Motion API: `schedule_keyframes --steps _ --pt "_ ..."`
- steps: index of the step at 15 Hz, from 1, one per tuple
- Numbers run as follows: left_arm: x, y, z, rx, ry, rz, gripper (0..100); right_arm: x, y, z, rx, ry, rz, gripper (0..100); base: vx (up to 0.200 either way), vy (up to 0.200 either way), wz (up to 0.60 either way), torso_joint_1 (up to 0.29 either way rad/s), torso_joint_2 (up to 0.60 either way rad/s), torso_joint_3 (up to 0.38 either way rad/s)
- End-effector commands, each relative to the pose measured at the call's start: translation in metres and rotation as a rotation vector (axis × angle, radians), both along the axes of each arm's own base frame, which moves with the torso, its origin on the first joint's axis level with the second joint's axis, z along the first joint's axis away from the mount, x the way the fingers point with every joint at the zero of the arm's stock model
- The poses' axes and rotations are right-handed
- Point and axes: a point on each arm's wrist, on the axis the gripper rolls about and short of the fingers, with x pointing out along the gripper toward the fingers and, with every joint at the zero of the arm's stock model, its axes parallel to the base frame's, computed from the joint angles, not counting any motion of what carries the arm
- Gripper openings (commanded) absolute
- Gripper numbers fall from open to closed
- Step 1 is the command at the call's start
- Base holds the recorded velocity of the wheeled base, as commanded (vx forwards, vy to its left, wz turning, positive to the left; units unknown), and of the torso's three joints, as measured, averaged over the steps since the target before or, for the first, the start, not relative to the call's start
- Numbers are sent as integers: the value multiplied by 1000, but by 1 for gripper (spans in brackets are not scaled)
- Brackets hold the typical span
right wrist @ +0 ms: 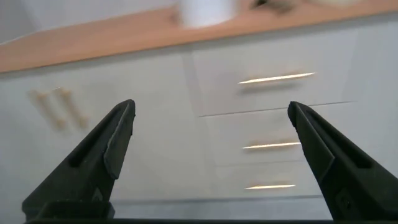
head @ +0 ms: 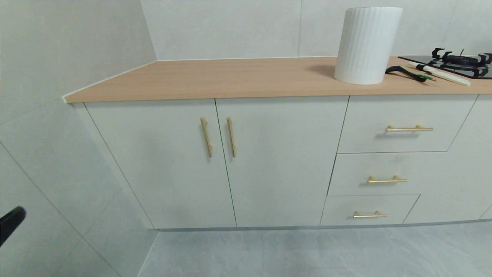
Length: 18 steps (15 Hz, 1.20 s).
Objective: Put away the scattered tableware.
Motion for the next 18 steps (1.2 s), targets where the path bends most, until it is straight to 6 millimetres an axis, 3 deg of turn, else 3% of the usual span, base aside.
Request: schedule_keyframes --steps 1,3,6,8,10,12,15,18 --pt "-49 14 -28 -9 -99 82 100 -72 -18 -38 -58 -88 -153 100 0 0 0 0 0 0" --pt "-59 15 -44 -14 -132 126 100 -87 -19 -55 -88 -63 -191 100 0 0 0 0 0 0" --pt "-71 14 -60 -5 -186 208 100 -85 -17 -58 -84 -47 -263 100 0 0 0 0 0 0" --pt "-73 11 -64 -2 -189 319 100 -91 -11 -77 -96 -38 -354 100 0 0 0 0 0 0" --pt "-78 7 -81 71 -207 291 100 -84 -11 -97 -100 17 -341 100 0 0 0 0 0 0" --pt "-70 7 -95 90 -158 290 100 -78 -11 -107 -99 40 -331 100 0 0 0 0 0 0" --pt "-52 7 -131 94 -94 282 100 -59 -7 -142 -125 87 -148 100 0 0 0 0 0 0" --pt "-49 6 -141 65 -62 214 100 -58 -5 -153 -139 160 -33 100 0 0 0 0 0 0"
